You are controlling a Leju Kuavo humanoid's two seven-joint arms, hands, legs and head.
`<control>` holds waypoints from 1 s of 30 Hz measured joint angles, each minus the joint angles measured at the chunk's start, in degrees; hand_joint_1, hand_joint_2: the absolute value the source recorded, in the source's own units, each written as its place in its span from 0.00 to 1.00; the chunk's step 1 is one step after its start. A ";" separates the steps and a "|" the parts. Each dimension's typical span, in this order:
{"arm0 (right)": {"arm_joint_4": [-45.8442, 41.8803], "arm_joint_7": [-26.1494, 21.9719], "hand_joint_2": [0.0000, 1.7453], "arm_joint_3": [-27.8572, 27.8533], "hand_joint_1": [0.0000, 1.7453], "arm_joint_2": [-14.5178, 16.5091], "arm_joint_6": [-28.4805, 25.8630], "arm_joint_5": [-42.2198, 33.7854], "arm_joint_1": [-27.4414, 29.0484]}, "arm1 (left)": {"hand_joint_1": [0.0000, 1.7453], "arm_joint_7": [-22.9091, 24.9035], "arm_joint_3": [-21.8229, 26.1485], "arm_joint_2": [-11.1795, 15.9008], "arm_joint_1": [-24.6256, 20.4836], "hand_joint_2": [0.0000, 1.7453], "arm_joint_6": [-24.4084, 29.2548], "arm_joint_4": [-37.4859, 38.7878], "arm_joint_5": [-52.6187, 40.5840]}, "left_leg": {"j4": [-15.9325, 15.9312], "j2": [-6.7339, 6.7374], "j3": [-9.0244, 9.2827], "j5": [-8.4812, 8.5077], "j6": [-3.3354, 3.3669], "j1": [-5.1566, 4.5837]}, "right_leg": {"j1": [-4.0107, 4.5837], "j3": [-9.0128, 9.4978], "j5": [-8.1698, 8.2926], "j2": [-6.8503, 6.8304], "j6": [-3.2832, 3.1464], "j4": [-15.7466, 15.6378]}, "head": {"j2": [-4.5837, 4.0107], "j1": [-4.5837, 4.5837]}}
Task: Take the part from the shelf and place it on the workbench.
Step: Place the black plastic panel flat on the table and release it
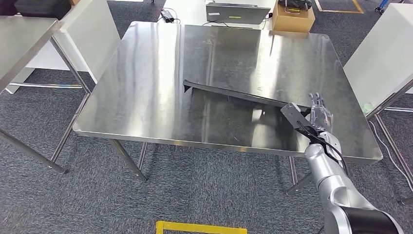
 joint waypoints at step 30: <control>-50.30 -4.98 0.00 4.91 0.00 -0.10 6.77 -1.44 17.30 | 0.00 0.00 4.39 -0.54 2.34 0.00 -2.04 -0.66 -3.76 | 0.00 -0.13 0.21 -0.23 -0.08 -0.02 | 0.00 -0.05 -0.12 -0.02 -0.09 -0.03 | 0.00 0.00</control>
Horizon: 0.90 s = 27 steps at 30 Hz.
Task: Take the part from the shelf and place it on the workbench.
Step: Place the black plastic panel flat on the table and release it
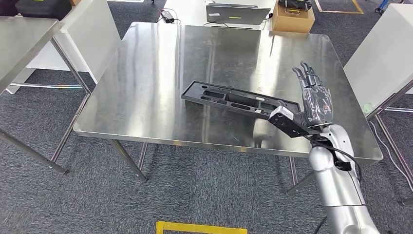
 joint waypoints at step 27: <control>-9.20 -19.28 0.00 7.61 0.00 22.66 -7.59 -24.37 20.08 | 0.00 0.00 1.73 -2.71 -0.35 0.00 14.25 -1.19 -4.69 | 0.16 0.06 0.31 -0.44 0.33 -0.17 | -0.51 0.53 -0.30 0.03 0.21 -0.10 | 0.00 -0.02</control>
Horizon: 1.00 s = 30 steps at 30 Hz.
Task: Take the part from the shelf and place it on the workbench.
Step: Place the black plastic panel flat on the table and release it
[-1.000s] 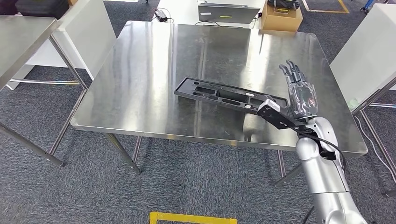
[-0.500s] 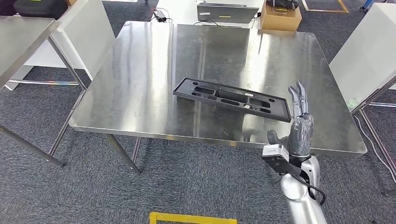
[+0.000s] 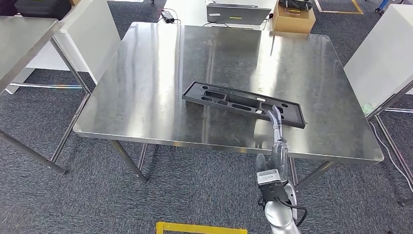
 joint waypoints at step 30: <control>-10.06 -2.77 0.00 -0.23 0.00 0.29 -6.49 3.47 7.91 | 0.00 0.00 6.03 -1.26 0.75 0.00 -2.14 -2.13 -0.71 | 0.10 0.86 6.62 -4.78 -3.43 2.47 | -0.42 1.14 -0.31 -0.59 -0.03 0.85 | 0.00 0.08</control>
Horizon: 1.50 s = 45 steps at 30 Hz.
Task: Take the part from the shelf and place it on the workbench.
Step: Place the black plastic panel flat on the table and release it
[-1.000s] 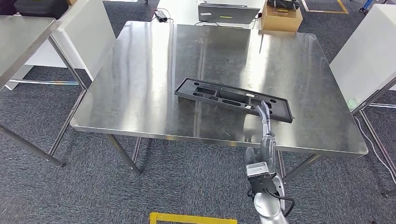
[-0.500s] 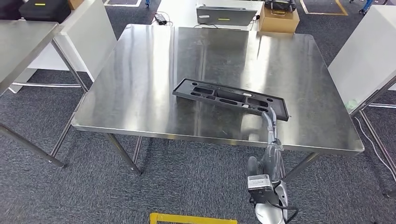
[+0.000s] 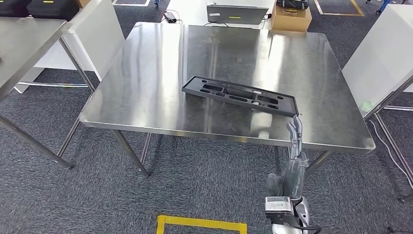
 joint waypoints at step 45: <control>-5.73 3.24 0.00 -4.70 0.00 -1.22 0.47 0.80 6.34 | 0.00 0.00 0.12 -0.78 -0.91 0.00 -2.76 -1.16 -5.62 | 0.61 0.72 -10.02 8.45 1.23 -0.40 | 0.66 8.66 -7.77 0.17 1.07 -0.45 | 0.00 0.46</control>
